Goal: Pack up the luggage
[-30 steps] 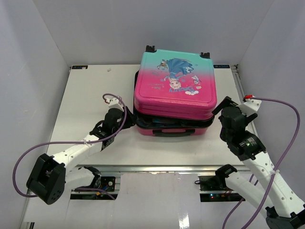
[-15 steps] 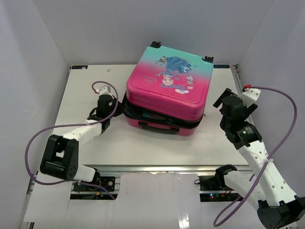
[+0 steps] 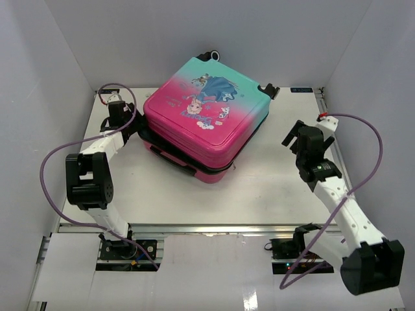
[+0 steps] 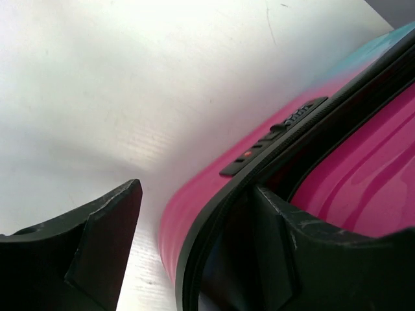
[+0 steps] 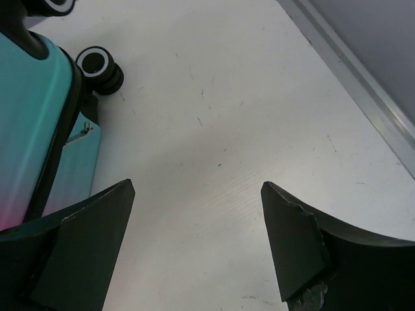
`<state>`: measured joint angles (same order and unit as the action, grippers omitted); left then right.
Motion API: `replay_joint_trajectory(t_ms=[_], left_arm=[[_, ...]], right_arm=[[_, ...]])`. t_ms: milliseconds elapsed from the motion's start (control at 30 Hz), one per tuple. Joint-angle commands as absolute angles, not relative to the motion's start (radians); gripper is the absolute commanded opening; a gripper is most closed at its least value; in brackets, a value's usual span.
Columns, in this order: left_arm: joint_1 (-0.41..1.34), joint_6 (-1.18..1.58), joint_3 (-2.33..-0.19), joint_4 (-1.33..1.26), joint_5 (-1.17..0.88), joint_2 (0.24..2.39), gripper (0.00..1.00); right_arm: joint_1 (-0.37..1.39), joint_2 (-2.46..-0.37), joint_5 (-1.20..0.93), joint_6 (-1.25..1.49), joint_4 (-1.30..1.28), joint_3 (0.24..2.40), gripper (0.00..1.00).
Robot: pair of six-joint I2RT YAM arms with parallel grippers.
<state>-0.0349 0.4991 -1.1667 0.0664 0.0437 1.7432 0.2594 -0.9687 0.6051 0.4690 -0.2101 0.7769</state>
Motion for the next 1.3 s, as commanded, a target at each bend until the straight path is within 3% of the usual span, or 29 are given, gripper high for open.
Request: replay_joint_trajectory(t_ms=[0, 400, 633, 900, 1100, 1267], left_arm=[[-0.034, 0.577, -1.045, -0.058, 0.085, 1.577, 0.76], [-0.074, 0.824, -0.768, -0.231, 0.164, 1.375, 0.74], [-0.074, 0.742, -0.819, -0.27, -0.041, 1.464, 0.69], [-0.082, 0.801, -0.761, -0.325, 0.051, 1.49, 0.68], [-0.083, 0.773, -0.763, -0.375, -0.093, 1.531, 0.65], [-0.083, 0.758, -0.781, -0.391, -0.14, 1.589, 0.59]], right_arm=[[0.143, -1.139, 0.36, 0.431, -0.059, 0.857, 0.8], [-0.024, -1.577, 0.058, 0.532, 0.227, 1.023, 0.56], [-0.073, -1.754, -0.174, 0.586, 0.486, 1.093, 0.62], [-0.102, -2.014, -0.25, 0.773, 0.557, 1.283, 0.64], [-0.103, -2.228, -0.421, 0.879, 0.735, 1.393, 0.67], [-0.1, -2.324, -0.536, 0.963, 1.028, 1.422, 0.71]])
